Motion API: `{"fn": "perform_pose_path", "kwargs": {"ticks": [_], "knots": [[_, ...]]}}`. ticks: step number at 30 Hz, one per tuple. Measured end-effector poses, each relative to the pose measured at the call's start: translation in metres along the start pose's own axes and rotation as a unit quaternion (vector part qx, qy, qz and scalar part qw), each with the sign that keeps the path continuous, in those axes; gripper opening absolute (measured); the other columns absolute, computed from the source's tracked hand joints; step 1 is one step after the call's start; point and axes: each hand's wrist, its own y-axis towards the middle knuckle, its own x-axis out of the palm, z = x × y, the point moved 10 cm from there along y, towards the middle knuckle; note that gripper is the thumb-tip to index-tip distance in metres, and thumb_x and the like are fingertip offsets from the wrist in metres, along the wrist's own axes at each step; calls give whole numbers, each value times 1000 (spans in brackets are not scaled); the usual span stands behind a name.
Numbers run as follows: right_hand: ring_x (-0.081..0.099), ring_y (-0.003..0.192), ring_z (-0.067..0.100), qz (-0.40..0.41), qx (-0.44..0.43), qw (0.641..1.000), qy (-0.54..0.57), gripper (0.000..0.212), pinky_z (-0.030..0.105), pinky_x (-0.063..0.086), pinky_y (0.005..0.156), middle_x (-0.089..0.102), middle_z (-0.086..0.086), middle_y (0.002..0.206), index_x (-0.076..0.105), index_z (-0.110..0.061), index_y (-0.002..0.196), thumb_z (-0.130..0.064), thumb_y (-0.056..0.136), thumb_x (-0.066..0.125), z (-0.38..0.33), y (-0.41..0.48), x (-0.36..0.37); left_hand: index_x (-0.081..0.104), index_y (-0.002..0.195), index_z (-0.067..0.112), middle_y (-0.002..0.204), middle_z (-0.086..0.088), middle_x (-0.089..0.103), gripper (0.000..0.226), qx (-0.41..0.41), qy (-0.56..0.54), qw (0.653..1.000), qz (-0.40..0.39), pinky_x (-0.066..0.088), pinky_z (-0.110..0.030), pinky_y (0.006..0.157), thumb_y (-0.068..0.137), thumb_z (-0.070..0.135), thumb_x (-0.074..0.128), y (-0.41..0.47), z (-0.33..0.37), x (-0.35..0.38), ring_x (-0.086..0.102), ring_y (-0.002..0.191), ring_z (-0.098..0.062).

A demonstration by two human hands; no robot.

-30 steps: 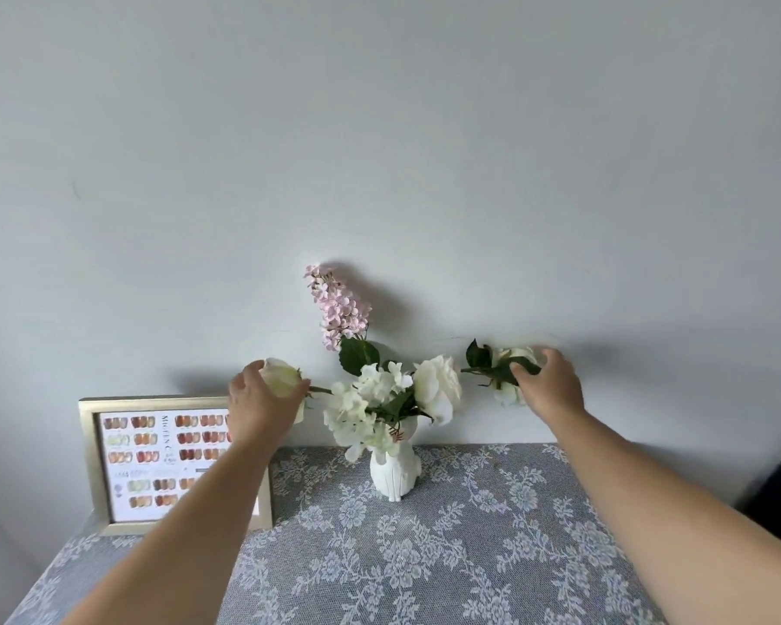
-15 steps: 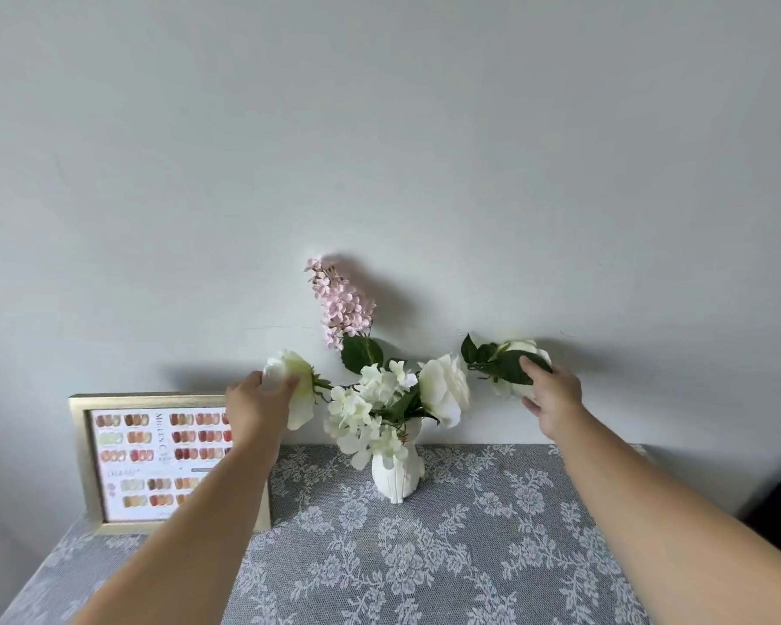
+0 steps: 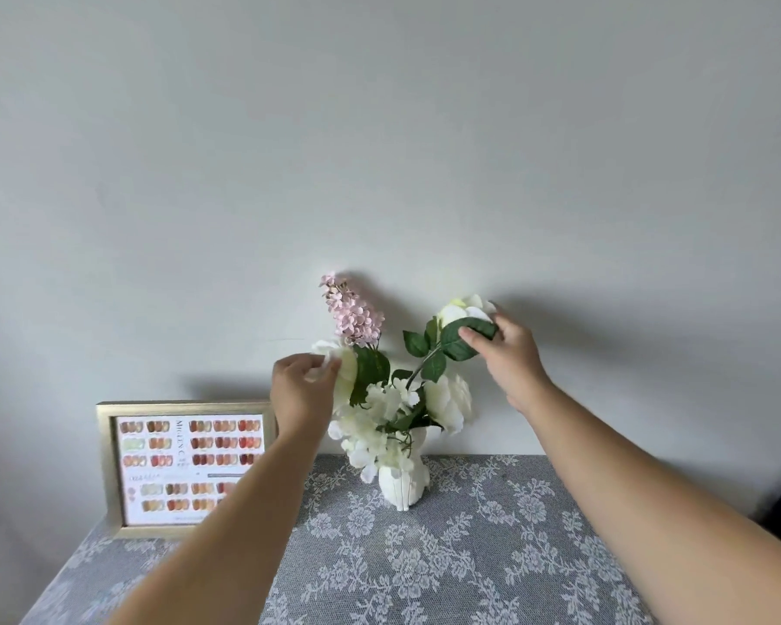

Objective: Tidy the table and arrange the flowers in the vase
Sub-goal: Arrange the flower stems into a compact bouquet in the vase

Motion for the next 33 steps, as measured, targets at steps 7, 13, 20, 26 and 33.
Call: {"fn": "perform_pose_path", "kwargs": {"ticks": [7,13,20,26,33], "knots": [[48,122,15,-43,-111,969,-215,28,21,33,99,46,-2,141,65,-5,104,-15,78,71,-21,-17,35,61,116,15,132,-6,44,49,65,85,986,-126,36,-30,101,79,48,64,-18,5,29,47,117,-18],[47,125,20,-54,-109,949,-291,32,28,38,96,43,-2,144,63,-7,110,-20,81,68,-5,-19,60,37,133,30,150,0,16,107,71,189,955,-219,36,-50,107,46,92,39,-39,0,51,26,136,-27],[38,131,25,-87,-75,933,-342,45,40,33,106,40,2,146,54,-17,124,-29,82,66,21,-20,68,32,134,32,153,-6,10,78,78,263,948,-159,21,-43,113,68,63,61,-44,-4,58,16,140,-29],[49,105,17,91,-35,965,-243,58,26,39,84,51,0,115,47,-14,113,-37,69,77,23,-60,5,34,135,36,153,-4,10,71,57,244,955,-160,31,-46,110,72,51,63,-40,-15,57,27,136,-31],[52,84,12,34,59,974,-216,29,9,34,61,57,5,110,62,-10,96,-33,80,69,57,-87,19,40,132,32,149,-4,17,64,52,193,965,-171,41,-42,102,74,36,67,-38,-16,51,40,126,-31]]}}
